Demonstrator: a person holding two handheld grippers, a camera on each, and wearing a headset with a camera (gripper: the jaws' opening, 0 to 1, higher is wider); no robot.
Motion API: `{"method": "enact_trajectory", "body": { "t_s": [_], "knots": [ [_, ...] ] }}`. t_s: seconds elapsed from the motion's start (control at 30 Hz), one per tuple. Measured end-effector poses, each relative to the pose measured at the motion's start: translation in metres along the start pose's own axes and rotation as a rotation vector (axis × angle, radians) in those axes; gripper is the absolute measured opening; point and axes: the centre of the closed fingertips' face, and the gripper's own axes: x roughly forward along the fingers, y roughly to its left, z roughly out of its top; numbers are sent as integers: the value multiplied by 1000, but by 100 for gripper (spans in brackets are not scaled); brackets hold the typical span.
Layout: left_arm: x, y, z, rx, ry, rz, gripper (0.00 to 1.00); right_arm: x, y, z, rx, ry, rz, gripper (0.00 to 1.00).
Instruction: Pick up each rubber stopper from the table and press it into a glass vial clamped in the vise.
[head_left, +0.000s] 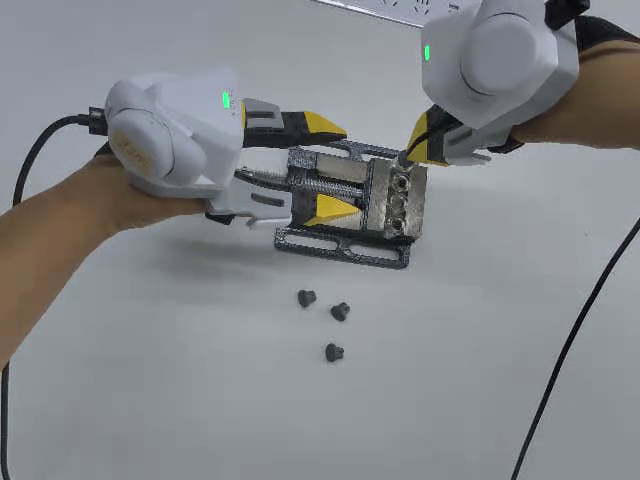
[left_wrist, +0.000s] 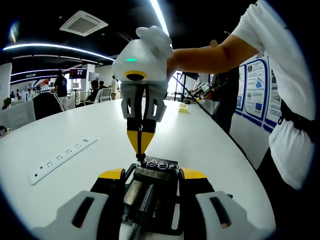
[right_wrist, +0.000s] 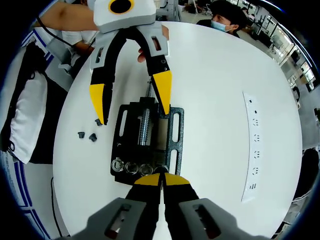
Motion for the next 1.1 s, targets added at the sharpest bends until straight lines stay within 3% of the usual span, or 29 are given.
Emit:
{"method": "enact_trajectory", "body": {
  "t_s": [0.6, 1.1],
  "knots": [
    [2, 0, 1, 4, 0, -1, 41, 4, -2, -4, 11, 57, -21, 1],
    [5, 2, -1, 1, 5, -5, 41, 2, -3, -3, 27, 5, 2, 1]
  ]
}}
